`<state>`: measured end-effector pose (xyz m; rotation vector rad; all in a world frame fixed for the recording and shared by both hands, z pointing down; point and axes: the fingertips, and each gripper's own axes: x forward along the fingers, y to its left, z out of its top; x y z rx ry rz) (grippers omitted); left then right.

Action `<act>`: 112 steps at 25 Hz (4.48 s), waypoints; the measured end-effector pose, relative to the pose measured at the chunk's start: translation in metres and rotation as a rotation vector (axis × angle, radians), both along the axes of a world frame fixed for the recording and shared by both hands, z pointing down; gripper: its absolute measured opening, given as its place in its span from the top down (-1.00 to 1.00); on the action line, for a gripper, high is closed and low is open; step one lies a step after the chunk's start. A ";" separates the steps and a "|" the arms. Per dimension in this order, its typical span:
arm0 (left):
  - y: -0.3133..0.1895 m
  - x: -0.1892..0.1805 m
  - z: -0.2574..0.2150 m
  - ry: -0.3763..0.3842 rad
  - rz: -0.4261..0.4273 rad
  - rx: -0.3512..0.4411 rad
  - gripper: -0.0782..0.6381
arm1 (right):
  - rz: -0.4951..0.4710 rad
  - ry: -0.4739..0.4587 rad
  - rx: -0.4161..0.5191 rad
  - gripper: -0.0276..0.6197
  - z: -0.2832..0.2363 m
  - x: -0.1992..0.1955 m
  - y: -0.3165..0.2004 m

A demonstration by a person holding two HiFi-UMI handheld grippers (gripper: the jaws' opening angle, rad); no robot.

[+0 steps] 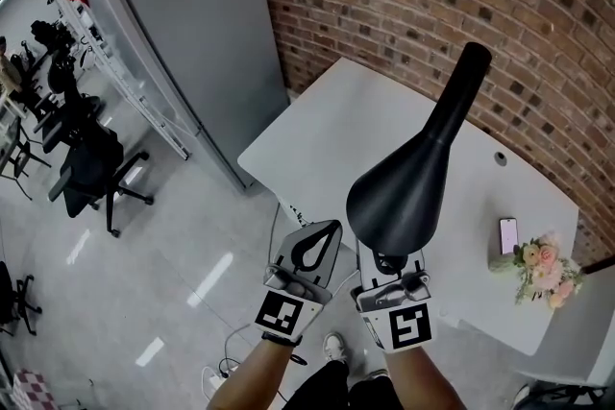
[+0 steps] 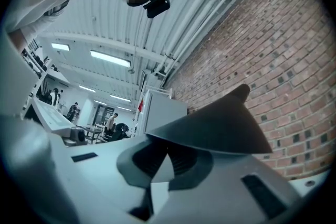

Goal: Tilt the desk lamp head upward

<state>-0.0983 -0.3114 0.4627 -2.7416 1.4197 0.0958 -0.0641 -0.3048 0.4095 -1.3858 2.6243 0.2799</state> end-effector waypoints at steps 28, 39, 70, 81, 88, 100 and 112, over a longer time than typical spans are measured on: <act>0.039 0.021 -0.061 -0.002 -0.008 0.099 0.77 | -0.031 0.045 -0.003 0.87 -0.061 0.008 0.036; 0.044 0.028 -0.082 0.012 -0.004 0.131 0.77 | -0.025 0.068 0.028 0.87 -0.087 0.015 0.045; 0.051 0.045 -0.112 0.055 0.045 0.185 0.77 | 0.036 0.142 0.068 0.87 -0.113 0.033 0.055; 0.057 0.047 -0.107 0.050 0.054 0.181 0.77 | 0.043 0.161 0.070 0.87 -0.104 0.036 0.057; 0.064 0.048 -0.099 0.039 0.057 0.163 0.77 | 0.046 0.193 0.030 0.87 -0.082 0.037 0.060; 0.063 0.055 -0.088 0.045 0.079 0.141 0.77 | 0.081 0.214 -0.009 0.87 -0.061 0.049 0.055; 0.058 0.055 -0.084 0.061 0.087 0.128 0.77 | 0.081 0.232 -0.020 0.87 -0.050 0.048 0.052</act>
